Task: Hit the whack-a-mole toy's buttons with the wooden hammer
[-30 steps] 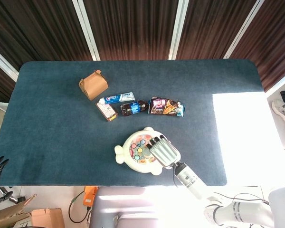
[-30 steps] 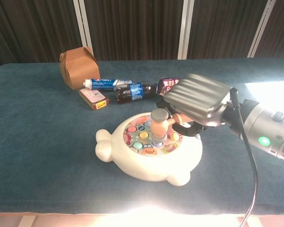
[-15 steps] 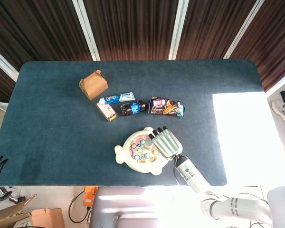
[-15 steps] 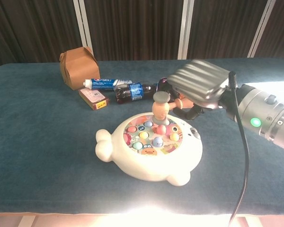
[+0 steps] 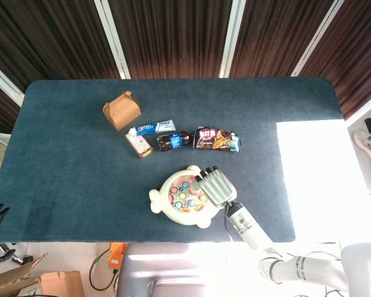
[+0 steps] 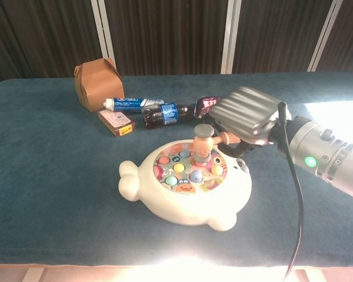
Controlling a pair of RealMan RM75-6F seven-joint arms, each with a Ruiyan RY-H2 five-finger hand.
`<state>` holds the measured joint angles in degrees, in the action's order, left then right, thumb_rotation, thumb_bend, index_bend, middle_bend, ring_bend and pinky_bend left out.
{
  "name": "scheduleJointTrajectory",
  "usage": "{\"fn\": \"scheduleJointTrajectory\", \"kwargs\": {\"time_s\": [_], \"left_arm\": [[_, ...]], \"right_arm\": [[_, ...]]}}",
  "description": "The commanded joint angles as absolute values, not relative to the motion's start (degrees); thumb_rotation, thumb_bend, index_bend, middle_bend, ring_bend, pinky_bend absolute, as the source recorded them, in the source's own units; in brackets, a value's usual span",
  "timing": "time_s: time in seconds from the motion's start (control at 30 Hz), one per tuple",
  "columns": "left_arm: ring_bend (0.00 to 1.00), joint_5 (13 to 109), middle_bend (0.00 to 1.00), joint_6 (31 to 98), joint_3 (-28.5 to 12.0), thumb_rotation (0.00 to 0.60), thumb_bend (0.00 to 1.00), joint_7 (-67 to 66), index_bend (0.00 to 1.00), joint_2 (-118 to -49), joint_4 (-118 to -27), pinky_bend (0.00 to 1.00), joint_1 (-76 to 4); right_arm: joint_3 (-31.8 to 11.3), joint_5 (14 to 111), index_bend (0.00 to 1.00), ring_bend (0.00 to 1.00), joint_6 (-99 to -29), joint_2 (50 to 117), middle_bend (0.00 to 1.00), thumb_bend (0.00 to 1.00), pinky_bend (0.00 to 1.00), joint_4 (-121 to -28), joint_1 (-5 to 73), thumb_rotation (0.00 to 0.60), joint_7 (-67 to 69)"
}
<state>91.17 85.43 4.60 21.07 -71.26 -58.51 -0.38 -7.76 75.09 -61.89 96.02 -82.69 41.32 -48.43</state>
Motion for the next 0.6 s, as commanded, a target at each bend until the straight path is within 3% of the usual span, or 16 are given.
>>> {"fn": "scheduleJointTrajectory", "kwargs": {"time_s": [0.03,0.33,0.6], "left_arm": [[0.00,91.24,0.00,85.75,4.57,0.600,0.14,21.13,0.00,-71.19,-58.54,0.07,-0.27],[0.00,91.21,0.00,86.34,4.48,0.600,0.14,21.42,0.00,-71.11,-58.37,0.07,0.07],[0.00,92.04,0.00,85.86,4.79,0.600,0.14,19.62,0.00,-71.14,-59.41,0.07,-0.54]], "right_arm": [[-8.06,76.12,0.98,0.53,-63.42,95.13,0.66,0.52,0.62,-83.57,40.87,0.600,-46.76],[-6.53,81.83,0.98,0.53,-72.08,90.16,0.66,0.52,0.63,-79.24,35.36,0.600,-32.85],[-4.77,80.39,0.92,0.53,-70.20,94.17,0.66,0.52,0.63,-60.44,31.55,0.600,-13.09]]}}
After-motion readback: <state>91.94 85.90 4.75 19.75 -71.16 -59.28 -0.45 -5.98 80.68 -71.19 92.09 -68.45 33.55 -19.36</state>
